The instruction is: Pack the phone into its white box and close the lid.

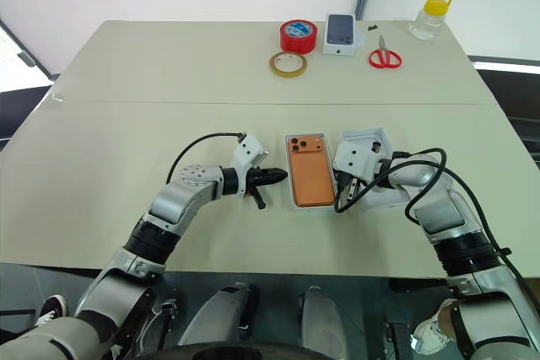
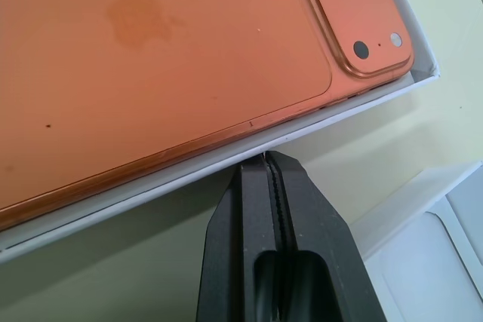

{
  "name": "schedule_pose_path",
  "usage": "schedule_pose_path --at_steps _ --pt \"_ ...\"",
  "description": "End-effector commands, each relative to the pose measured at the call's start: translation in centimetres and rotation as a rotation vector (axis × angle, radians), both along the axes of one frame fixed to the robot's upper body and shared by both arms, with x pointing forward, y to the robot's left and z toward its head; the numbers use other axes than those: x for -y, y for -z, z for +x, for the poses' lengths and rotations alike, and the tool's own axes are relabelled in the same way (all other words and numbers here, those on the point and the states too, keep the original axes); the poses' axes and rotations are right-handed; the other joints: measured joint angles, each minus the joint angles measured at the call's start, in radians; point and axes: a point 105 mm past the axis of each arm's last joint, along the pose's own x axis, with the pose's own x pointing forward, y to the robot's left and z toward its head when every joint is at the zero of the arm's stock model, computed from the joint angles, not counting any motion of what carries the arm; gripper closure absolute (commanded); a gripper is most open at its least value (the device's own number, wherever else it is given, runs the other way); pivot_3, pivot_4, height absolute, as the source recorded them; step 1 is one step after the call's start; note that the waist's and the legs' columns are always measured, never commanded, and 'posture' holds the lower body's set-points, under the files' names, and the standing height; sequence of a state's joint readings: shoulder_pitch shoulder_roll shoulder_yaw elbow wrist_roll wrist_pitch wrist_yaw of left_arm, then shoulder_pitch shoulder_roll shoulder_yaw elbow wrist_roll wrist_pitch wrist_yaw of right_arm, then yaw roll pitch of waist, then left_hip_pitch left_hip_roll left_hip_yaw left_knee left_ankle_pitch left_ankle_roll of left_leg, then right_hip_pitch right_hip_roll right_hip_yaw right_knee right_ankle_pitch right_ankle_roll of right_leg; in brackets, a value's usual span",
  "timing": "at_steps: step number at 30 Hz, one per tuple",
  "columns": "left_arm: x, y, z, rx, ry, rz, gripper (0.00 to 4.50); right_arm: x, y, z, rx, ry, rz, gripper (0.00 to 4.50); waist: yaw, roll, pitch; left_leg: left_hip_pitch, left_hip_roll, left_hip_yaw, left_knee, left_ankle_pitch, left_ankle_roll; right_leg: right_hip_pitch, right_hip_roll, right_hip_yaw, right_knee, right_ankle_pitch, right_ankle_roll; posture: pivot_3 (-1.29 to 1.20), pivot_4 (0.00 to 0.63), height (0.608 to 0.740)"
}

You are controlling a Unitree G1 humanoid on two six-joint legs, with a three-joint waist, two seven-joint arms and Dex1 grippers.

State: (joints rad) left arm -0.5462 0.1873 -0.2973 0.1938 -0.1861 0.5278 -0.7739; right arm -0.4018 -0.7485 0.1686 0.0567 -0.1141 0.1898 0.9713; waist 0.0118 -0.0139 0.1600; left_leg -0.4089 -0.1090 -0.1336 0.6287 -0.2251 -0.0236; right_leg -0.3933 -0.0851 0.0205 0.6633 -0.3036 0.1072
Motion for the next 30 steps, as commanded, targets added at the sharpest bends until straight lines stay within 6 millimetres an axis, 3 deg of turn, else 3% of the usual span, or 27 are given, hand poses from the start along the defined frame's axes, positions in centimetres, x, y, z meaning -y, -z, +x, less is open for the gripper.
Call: schedule_pose_path --at_steps 1,5,11,20,30 --pt "0.5 -0.2 -0.1 0.016 0.011 -0.005 4.50 -1.6 -1.3 -0.2 0.051 -0.080 0.016 4.48 0.000 0.000 0.000 0.000 0.000 0.000 0.000 0.000 0.000 0.000 0.000 0.000 0.000 0.000 0.000 0.00 0.150 0.740" --pt "0.0 -0.3 0.0 0.016 -0.005 -0.012 4.50 -1.6 -1.0 -0.6 0.013 -0.095 0.011 4.48 0.000 0.000 0.000 0.000 0.000 0.000 0.000 0.000 0.000 0.000 0.000 0.000 0.000 0.000 0.000 0.00 0.150 0.740" --pt "-1.5 0.0 0.5 0.015 -0.051 0.011 4.50 -0.2 -1.3 0.4 0.069 -0.048 -0.039 4.48 -0.005 0.000 0.000 0.000 0.001 0.000 0.000 0.000 0.000 0.000 0.001 0.000 0.001 0.000 0.000 0.00 0.150 0.740" --pt "-2.2 -0.3 0.9 0.027 -0.090 0.005 4.50 0.6 -1.7 0.4 0.067 -0.053 -0.068 4.48 -0.008 0.000 0.000 0.000 0.001 0.000 0.000 0.000 0.000 -0.001 0.001 0.001 0.001 0.000 0.000 0.00 0.150 0.740" --pt "-2.9 -1.0 1.4 0.056 -0.126 -0.009 4.50 1.4 -2.4 3.3 0.170 0.037 -0.106 4.48 -0.012 0.000 0.000 0.000 0.001 0.000 0.000 0.000 0.000 -0.001 0.002 0.001 0.001 0.000 0.000 0.00 0.150 0.740"
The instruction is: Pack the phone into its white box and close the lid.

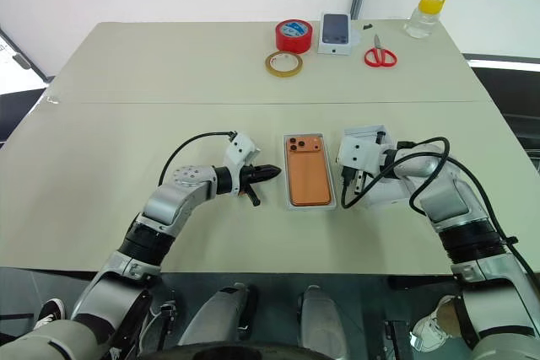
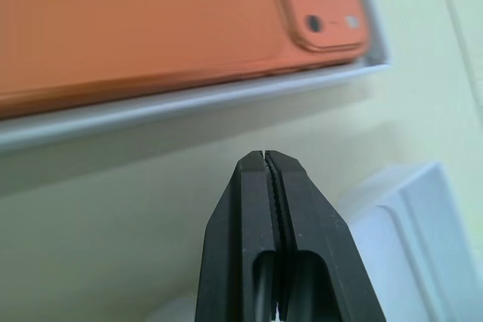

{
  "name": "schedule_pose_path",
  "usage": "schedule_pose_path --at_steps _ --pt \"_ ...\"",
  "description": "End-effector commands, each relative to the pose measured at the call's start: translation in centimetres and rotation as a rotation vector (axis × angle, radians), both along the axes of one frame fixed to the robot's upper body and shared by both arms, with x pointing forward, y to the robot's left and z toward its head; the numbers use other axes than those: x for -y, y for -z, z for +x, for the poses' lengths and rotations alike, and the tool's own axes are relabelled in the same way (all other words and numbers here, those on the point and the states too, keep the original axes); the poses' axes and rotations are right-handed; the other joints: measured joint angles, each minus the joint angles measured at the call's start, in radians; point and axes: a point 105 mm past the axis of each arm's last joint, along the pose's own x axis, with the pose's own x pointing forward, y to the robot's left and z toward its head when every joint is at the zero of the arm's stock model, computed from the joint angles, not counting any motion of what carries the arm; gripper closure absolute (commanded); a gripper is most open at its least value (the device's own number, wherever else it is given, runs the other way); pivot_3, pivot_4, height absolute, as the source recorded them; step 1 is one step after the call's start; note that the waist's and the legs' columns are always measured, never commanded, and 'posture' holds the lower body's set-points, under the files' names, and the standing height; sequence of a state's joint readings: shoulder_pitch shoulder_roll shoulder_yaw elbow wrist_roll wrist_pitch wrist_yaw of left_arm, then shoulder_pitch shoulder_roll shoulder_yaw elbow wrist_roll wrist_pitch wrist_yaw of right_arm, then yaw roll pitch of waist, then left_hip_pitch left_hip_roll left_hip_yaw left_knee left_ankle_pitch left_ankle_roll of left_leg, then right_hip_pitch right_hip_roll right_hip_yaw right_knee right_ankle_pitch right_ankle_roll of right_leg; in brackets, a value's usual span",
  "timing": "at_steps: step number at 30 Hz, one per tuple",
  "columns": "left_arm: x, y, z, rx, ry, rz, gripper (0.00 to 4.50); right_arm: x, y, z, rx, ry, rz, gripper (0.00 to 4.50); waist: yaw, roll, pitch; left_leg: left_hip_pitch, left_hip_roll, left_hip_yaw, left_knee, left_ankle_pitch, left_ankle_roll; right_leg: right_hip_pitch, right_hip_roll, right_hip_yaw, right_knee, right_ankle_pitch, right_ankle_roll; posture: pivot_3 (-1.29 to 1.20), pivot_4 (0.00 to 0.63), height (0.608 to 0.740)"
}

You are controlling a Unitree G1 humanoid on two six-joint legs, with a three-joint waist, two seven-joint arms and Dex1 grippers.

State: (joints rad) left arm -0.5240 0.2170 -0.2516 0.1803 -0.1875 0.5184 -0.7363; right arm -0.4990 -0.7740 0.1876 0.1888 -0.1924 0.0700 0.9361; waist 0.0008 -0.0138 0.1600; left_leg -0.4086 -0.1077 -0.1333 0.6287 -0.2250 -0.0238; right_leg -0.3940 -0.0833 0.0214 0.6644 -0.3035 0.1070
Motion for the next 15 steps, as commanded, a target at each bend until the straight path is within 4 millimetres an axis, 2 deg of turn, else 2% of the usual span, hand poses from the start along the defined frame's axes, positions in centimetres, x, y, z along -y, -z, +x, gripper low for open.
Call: schedule_pose_path --at_steps 1,6,9,10,12,13,15 --pt "-1.1 -1.1 0.7 0.045 -0.045 -0.014 4.50 0.0 -1.0 1.6 0.075 0.045 0.007 4.48 -0.003 0.000 0.000 0.000 0.000 0.000 0.000 0.000 0.000 0.000 0.000 0.000 0.000 0.000 0.000 0.00 0.150 0.740" --pt "-2.0 -2.1 0.8 0.071 -0.064 -0.038 4.50 0.5 -0.5 2.2 0.086 0.069 -0.013 4.48 -0.012 0.000 0.000 0.000 0.000 0.000 0.000 0.000 -0.001 0.000 0.000 0.000 0.001 0.000 0.000 0.00 0.150 0.740" --pt "-3.0 -2.8 0.5 0.083 -0.066 -0.064 4.50 0.4 -1.0 1.8 0.046 0.079 0.070 4.48 -0.013 0.000 0.000 0.000 0.000 0.000 0.000 0.000 -0.001 -0.001 0.000 0.000 0.001 0.000 0.000 0.00 0.150 0.740" --pt "-3.4 -3.0 0.3 0.068 -0.063 -0.085 4.50 0.4 -1.1 1.4 0.008 0.086 0.119 4.24 -0.013 0.000 0.000 0.000 0.000 0.000 0.000 0.000 -0.001 -0.001 0.000 0.000 0.001 0.000 0.000 0.00 0.150 0.740" --pt "-4.3 -3.6 -0.1 0.059 -0.046 -0.117 3.96 0.5 -1.4 0.8 -0.025 0.085 0.161 3.68 -0.013 0.000 0.000 0.000 0.000 0.000 0.000 0.000 -0.001 -0.001 0.000 0.000 0.001 0.000 0.000 0.00 0.150 0.740" --pt "-4.6 -3.7 -0.3 0.062 -0.036 -0.122 3.67 0.6 -1.4 0.6 -0.030 0.087 0.167 3.19 -0.013 0.000 0.000 0.000 0.000 0.000 0.000 0.000 -0.001 -0.001 0.000 0.000 0.001 0.000 0.000 0.00 0.150 0.740" --pt "-5.5 -4.2 -0.5 0.084 -0.040 -0.126 2.69 0.7 -2.0 0.0 -0.031 0.094 0.222 2.17 -0.013 0.000 0.000 0.000 0.000 0.000 0.000 0.000 -0.001 -0.001 0.000 0.000 0.001 0.000 0.000 0.00 0.150 0.740"
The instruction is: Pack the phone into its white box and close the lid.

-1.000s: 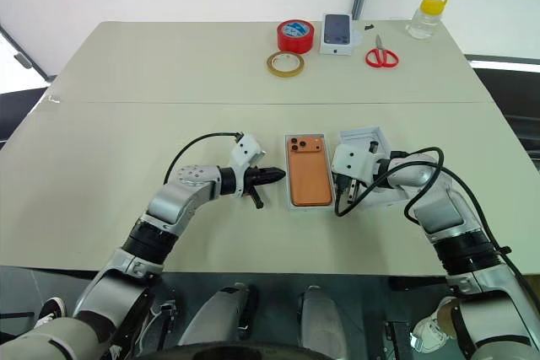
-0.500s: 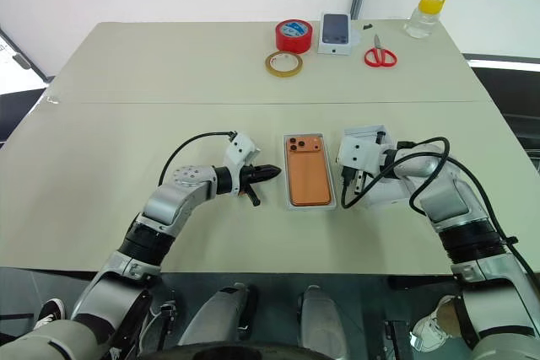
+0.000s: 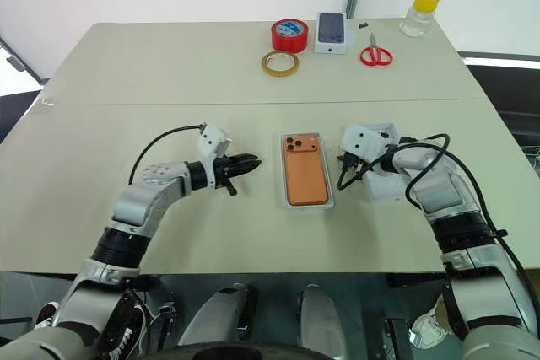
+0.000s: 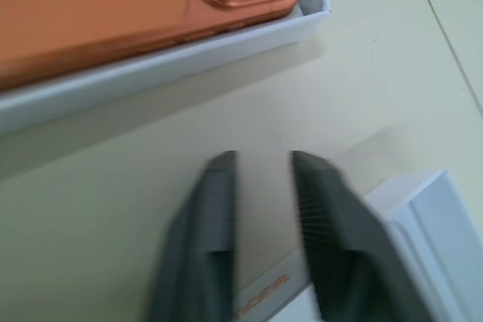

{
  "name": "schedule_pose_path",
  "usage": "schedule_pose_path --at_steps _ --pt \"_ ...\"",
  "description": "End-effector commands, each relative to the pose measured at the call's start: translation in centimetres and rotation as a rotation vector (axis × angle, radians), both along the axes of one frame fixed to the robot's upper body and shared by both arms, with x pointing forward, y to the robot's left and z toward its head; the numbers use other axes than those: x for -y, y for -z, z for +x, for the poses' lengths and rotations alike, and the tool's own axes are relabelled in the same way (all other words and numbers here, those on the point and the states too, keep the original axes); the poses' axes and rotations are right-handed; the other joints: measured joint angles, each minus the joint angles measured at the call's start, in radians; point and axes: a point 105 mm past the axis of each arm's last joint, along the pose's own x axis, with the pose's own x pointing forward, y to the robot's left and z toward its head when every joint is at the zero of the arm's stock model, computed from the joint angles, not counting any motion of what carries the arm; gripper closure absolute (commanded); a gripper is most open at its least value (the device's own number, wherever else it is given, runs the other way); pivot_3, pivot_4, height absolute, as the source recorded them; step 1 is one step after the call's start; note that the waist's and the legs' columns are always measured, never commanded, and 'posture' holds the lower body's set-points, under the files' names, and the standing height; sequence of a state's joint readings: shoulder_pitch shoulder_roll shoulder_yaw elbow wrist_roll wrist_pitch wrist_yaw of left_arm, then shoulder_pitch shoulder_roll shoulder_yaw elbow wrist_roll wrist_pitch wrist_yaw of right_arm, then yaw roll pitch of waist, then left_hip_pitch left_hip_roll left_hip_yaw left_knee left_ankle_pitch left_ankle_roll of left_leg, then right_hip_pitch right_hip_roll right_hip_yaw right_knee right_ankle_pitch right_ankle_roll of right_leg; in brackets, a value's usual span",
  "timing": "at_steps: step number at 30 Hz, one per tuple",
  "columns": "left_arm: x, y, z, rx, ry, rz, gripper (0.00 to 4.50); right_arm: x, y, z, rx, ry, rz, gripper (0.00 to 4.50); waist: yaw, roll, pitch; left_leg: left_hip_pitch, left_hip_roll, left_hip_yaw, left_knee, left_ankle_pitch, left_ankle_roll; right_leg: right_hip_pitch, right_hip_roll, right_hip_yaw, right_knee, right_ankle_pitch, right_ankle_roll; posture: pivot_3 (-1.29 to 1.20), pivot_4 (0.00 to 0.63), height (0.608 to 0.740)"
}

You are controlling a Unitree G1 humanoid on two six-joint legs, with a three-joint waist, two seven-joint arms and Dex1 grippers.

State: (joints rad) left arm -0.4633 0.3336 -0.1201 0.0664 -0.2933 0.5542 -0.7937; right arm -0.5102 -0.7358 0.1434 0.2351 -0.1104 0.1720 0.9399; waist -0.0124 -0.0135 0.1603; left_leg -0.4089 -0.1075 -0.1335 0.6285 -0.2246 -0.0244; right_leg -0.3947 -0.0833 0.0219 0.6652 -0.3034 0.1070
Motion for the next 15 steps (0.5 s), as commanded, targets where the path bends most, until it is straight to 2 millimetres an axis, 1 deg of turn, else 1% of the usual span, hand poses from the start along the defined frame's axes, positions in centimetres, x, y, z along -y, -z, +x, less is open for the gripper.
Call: schedule_pose_path --at_steps 1,2,4,5,6,7,9,11,13,15 --pt "-1.2 -2.2 -0.5 0.073 0.016 -0.045 2.21 0.3 -2.4 -0.9 0.043 0.001 0.088 1.65 0.001 0.000 0.000 0.000 0.000 0.000 0.000 0.000 0.000 0.000 0.000 0.000 0.000 0.000 0.000 0.00 0.150 0.740" --pt "-1.5 -2.3 -0.6 0.076 0.016 -0.045 1.80 0.4 -2.5 -1.2 0.041 0.002 0.096 1.20 0.001 0.000 0.000 0.000 0.000 0.000 0.000 0.000 0.000 0.000 0.000 0.000 0.000 0.000 0.000 0.00 0.150 0.740" --pt "-2.6 -2.7 -0.8 0.114 0.003 -0.033 0.70 0.8 -3.0 -1.5 0.065 0.029 0.119 0.08 0.001 0.000 0.000 0.000 0.000 0.000 0.000 -0.001 0.002 0.000 0.000 0.000 0.000 0.000 0.000 0.00 0.150 0.740" --pt "-3.1 -3.0 -0.8 0.138 -0.008 -0.028 0.22 0.9 -3.7 -1.3 0.076 0.064 0.158 0.00 -0.001 0.000 0.000 0.000 0.000 0.000 0.000 -0.002 0.004 0.000 0.000 0.000 0.000 0.000 0.000 0.00 0.150 0.740" --pt "-3.6 -3.3 -0.8 0.160 -0.015 -0.023 0.10 0.9 -4.3 -1.1 0.083 0.100 0.202 0.00 -0.003 0.001 0.000 0.000 0.000 0.000 0.000 -0.002 0.004 0.000 0.000 0.000 0.000 0.000 0.000 0.00 0.150 0.740" --pt "-3.8 -3.5 -0.9 0.176 -0.011 -0.023 0.10 0.8 -4.8 -0.9 0.081 0.126 0.233 0.00 -0.003 0.001 0.001 0.000 0.000 0.000 0.000 -0.003 0.004 -0.001 0.000 0.001 0.000 0.000 0.000 0.00 0.150 0.740" --pt "-4.2 -4.0 -1.2 0.197 0.014 -0.029 0.10 0.5 -5.2 -1.4 0.060 0.125 0.246 0.00 -0.001 0.002 0.001 0.000 0.000 0.000 0.000 -0.003 0.004 -0.001 0.000 0.001 0.000 0.000 -0.001 0.00 0.150 0.740" --pt "-4.6 -4.8 -1.4 0.238 0.032 -0.034 0.10 0.9 -5.1 -1.5 0.024 0.194 0.271 0.00 0.000 0.002 0.001 0.000 0.000 0.000 0.000 -0.003 0.004 -0.001 0.000 0.000 0.000 0.000 -0.001 0.00 0.150 0.740" --pt "-5.2 -5.2 -1.4 0.279 0.033 -0.022 0.10 1.2 -4.9 -1.3 -0.018 0.306 0.336 0.00 0.002 0.002 0.001 0.000 0.000 0.000 0.000 -0.003 0.005 -0.001 -0.001 0.000 0.000 0.000 -0.001 0.00 0.150 0.740" --pt "-5.7 -5.3 -1.5 0.344 0.037 0.019 0.10 0.8 -4.2 -2.0 -0.079 0.375 0.365 0.00 0.003 0.002 0.001 0.000 0.000 0.000 -0.001 -0.003 0.005 -0.001 -0.001 0.000 0.000 0.000 -0.001 0.00 0.150 0.740"
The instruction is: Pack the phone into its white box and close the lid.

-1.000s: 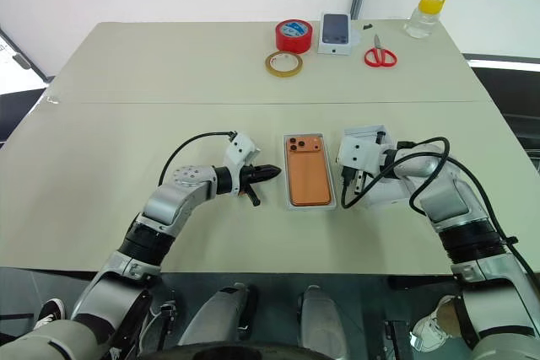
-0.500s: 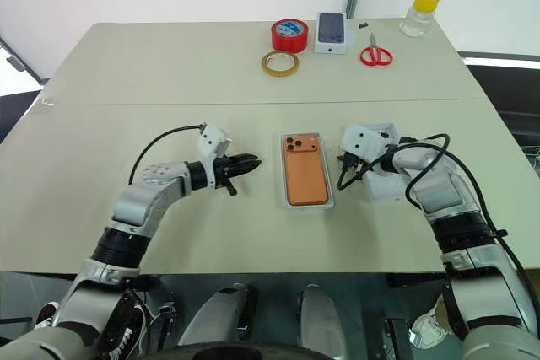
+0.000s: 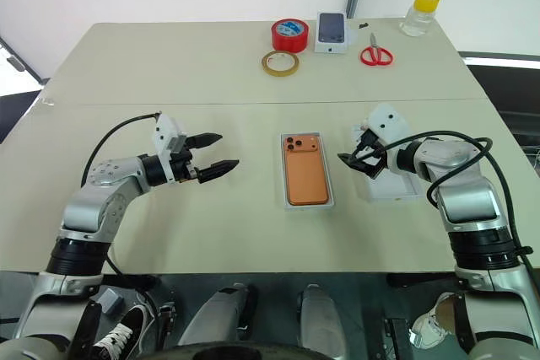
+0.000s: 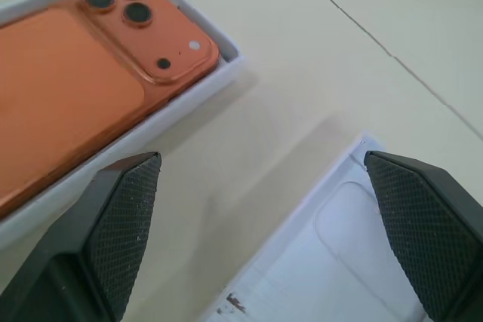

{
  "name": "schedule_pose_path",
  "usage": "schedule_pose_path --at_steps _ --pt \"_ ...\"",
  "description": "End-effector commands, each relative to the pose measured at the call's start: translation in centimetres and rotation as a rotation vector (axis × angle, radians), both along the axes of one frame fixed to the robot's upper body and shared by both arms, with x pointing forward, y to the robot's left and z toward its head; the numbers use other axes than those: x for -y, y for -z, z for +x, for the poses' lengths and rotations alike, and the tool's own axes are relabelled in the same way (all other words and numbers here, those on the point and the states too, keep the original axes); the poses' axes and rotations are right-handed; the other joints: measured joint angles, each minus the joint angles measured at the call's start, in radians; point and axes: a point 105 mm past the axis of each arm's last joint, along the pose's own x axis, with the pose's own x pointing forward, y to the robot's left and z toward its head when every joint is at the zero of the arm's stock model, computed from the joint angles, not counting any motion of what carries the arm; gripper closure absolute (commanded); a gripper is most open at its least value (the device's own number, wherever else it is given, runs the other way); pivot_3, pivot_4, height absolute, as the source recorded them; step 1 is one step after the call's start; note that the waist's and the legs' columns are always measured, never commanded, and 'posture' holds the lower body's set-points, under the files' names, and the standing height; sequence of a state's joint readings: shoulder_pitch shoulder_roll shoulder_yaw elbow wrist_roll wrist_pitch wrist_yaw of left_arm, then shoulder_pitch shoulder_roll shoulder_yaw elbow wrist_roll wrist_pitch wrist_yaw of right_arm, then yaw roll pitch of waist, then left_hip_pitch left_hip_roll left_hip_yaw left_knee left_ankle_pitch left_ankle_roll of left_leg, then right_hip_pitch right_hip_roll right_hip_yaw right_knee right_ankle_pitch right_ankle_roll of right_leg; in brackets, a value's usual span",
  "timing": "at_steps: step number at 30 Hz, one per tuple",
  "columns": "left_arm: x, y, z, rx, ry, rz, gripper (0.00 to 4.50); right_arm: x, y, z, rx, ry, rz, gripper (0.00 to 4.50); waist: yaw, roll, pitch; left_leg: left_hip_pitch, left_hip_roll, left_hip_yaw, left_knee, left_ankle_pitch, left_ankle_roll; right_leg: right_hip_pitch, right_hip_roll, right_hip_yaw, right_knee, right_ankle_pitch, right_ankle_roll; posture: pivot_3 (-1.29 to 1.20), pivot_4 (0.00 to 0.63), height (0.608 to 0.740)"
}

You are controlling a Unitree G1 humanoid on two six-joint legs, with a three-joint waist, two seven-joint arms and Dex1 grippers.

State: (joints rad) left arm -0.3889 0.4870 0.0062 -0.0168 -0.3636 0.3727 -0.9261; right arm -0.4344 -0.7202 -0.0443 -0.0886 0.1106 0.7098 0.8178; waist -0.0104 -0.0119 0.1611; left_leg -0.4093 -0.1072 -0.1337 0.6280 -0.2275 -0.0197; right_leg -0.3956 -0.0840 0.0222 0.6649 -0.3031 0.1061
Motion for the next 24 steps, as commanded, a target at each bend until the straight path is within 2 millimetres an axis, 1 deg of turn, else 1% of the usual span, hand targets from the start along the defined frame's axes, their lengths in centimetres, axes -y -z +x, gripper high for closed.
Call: schedule_pose_path --at_steps 1,4,6,9,11,13,15,18,20,24 --pt "-1.1 -1.5 -0.4 0.134 0.010 0.035 0.10 -0.4 -0.6 -0.9 -0.059 0.108 0.079 0.00 0.000 0.000 0.000 0.000 0.000 0.000 0.000 0.000 0.000 -0.001 0.000 0.000 0.000 0.000 0.000 0.00 0.150 0.740" --pt "-1.3 -1.5 -1.0 0.151 0.031 0.023 0.10 -0.5 -0.1 -1.8 -0.140 0.195 0.106 0.00 0.000 0.001 0.000 -0.001 0.000 0.000 -0.001 0.000 0.000 -0.002 0.000 0.000 0.000 0.000 0.000 0.00 0.150 0.740" --pt "-1.5 -1.4 -1.4 0.183 0.038 0.036 0.10 -0.1 0.2 -2.4 -0.154 0.229 0.048 0.00 0.000 0.001 0.000 -0.001 0.000 0.000 -0.001 0.000 0.001 -0.001 -0.001 0.000 0.000 0.000 0.000 0.00 0.150 0.740" --pt "-1.6 -1.1 -2.0 0.194 0.049 0.030 0.10 -0.4 0.2 -3.3 -0.175 0.255 0.042 0.00 0.000 0.001 0.000 -0.001 -0.001 0.000 -0.002 -0.001 0.002 -0.001 -0.001 0.000 0.000 0.000 0.000 0.00 0.150 0.740" --pt "-1.9 -1.1 -2.7 0.191 0.064 0.014 0.10 -0.7 0.2 -4.0 -0.173 0.239 -0.018 0.00 -0.001 0.001 0.000 -0.001 -0.001 0.000 -0.002 -0.001 0.002 -0.001 -0.001 0.000 0.000 0.000 0.000 0.00 0.150 0.740" --pt "-2.2 -1.0 -2.9 0.194 0.058 0.005 0.10 -0.4 0.9 -4.7 -0.231 0.270 -0.008 0.00 -0.001 0.001 0.000 -0.001 0.000 0.000 -0.002 -0.001 0.002 -0.002 -0.001 0.000 0.000 0.000 0.000 0.00 0.150 0.740" --pt "-2.4 -0.7 -3.1 0.198 0.051 0.015 0.10 0.1 1.3 -5.1 -0.254 0.302 -0.001 0.00 0.000 0.001 0.000 -0.001 0.000 0.000 -0.002 -0.001 0.002 -0.001 -0.001 0.000 0.000 0.000 0.000 0.00 0.150 0.740" --pt "-2.4 -0.4 -3.4 0.192 0.054 0.013 0.10 -0.5 1.0 -5.0 -0.254 0.315 0.029 0.00 -0.002 0.001 0.000 -0.001 -0.001 0.000 -0.002 -0.001 0.002 -0.001 -0.002 0.000 0.000 0.000 0.000 0.00 0.150 0.740" --pt "-2.3 -0.4 -3.6 0.195 0.058 0.007 0.10 -0.9 0.5 -4.4 -0.249 0.332 0.045 0.00 -0.005 0.002 0.001 -0.001 0.000 0.000 -0.002 -0.001 0.002 -0.002 -0.001 0.000 0.000 0.000 0.000 0.00 0.150 0.740" --pt "-1.9 -0.5 -3.7 0.201 0.067 -0.001 0.10 -0.9 0.2 -3.4 -0.269 0.368 0.070 0.00 -0.001 0.002 0.001 -0.001 0.000 0.000 -0.002 -0.001 0.002 -0.002 -0.001 0.000 0.000 0.000 0.000 0.00 0.150 0.740"
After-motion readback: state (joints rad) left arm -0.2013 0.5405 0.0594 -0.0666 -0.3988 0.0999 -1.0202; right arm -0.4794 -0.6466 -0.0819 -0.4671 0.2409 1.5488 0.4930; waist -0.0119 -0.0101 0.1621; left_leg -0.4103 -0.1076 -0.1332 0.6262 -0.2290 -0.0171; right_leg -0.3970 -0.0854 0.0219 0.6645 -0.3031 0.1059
